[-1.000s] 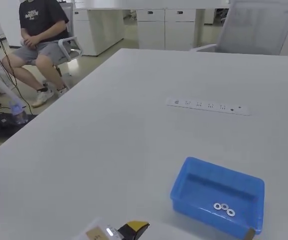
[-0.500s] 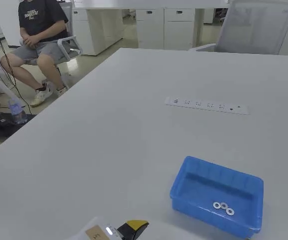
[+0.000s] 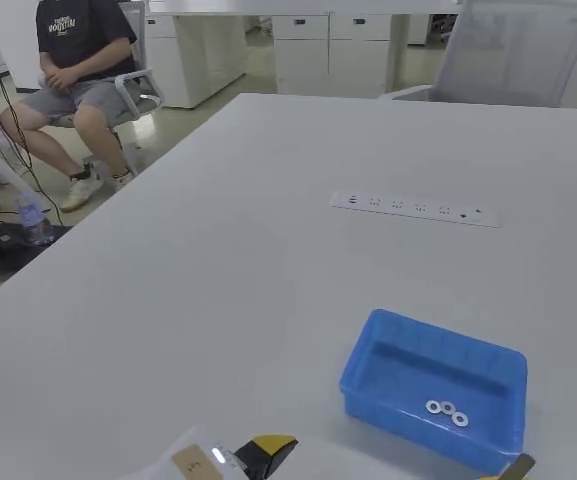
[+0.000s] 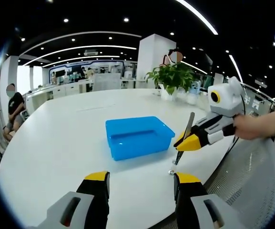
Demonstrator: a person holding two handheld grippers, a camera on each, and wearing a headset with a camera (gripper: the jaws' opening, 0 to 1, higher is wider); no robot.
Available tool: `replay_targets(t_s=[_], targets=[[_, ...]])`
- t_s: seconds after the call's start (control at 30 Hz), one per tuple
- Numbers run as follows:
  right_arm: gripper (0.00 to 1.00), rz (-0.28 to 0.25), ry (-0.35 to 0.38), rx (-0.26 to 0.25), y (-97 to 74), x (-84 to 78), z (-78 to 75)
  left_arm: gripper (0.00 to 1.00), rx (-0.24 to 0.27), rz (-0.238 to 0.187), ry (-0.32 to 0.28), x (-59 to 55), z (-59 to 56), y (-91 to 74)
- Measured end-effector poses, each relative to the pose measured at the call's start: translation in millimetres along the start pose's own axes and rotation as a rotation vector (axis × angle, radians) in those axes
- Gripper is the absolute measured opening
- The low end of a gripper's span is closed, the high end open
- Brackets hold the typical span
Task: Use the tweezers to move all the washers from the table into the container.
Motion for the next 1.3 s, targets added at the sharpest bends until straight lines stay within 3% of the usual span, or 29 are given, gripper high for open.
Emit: replay_targets(t_s=[0.57, 1.3], targets=[[0.03, -0.043, -0.006, -0.004, -4.7, 21.5, -2.2, 0.53, -0.002, -0.003, -0.001, -0.6, -0.2, 0.4], [0.03, -0.121, -0.026, -0.016, -2.9, 65.3, -10.9, 0.53, -0.002, 0.001, 0.003, -0.4, -0.2, -0.3]])
Point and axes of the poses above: the centre of the closed fingertips' face, and the gripper's own axes: y roughly forward along the fingers, z roughly to its left, x roughly out of its top, the point moved 5 cm from there along -y, roughly backward along the fingers, and after that the axes turned 6 degrees about z, right-handed, at the moved point
